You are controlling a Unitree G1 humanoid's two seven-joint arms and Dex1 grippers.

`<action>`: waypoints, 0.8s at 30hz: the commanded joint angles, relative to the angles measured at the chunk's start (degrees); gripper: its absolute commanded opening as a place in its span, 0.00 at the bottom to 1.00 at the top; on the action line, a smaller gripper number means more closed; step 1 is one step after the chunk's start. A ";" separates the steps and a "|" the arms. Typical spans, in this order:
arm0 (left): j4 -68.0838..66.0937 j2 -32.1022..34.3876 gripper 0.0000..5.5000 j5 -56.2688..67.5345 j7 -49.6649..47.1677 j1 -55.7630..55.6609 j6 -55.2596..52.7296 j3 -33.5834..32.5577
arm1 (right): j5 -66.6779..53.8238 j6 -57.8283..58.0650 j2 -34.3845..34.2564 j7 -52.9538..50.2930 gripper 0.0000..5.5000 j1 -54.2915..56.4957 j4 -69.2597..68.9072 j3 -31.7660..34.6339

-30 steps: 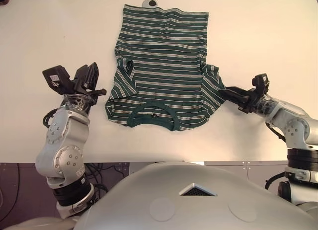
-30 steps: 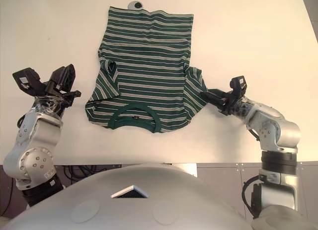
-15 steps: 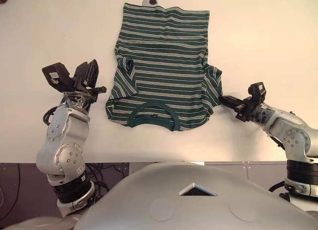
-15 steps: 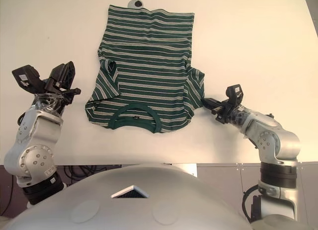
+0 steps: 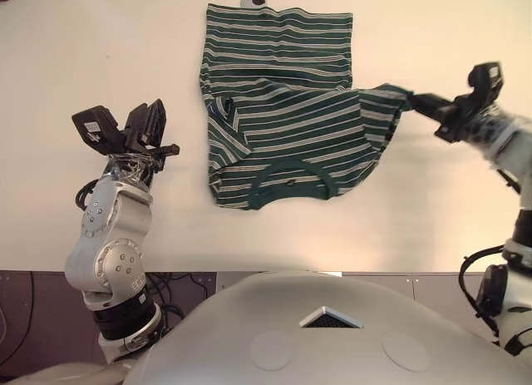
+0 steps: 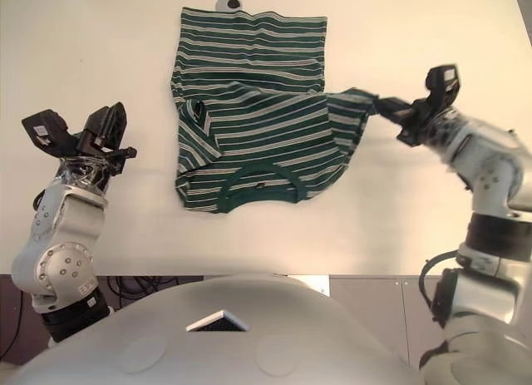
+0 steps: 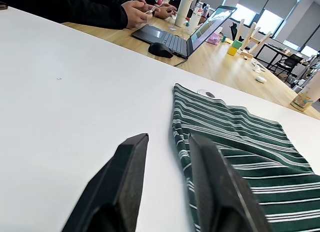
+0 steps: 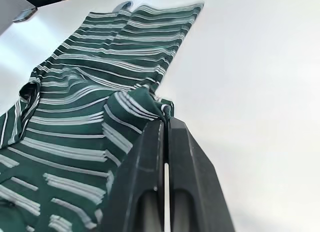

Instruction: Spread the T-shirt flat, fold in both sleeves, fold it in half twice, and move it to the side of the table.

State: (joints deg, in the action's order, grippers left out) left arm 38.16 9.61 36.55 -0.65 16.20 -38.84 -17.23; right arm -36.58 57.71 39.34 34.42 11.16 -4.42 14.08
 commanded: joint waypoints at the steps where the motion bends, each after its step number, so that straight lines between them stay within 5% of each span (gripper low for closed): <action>1: -0.71 -0.36 0.27 -0.88 -0.11 0.24 0.61 0.37 | -1.81 4.14 1.67 -0.21 0.01 3.00 -2.53 1.04; 13: 1.44 0.50 0.27 -0.24 1.16 3.26 -2.06 4.86 | -6.88 22.19 -7.48 -11.23 0.01 8.87 -19.61 -5.36; 24: 2.42 13.18 0.27 -8.51 9.78 7.84 -7.72 21.35 | -5.94 22.89 -8.81 -13.15 0.01 11.05 -17.16 -4.68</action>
State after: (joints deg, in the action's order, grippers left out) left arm 41.14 20.66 30.67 8.70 24.26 -45.98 2.04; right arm -42.65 80.19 31.83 21.67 21.05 -21.77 9.08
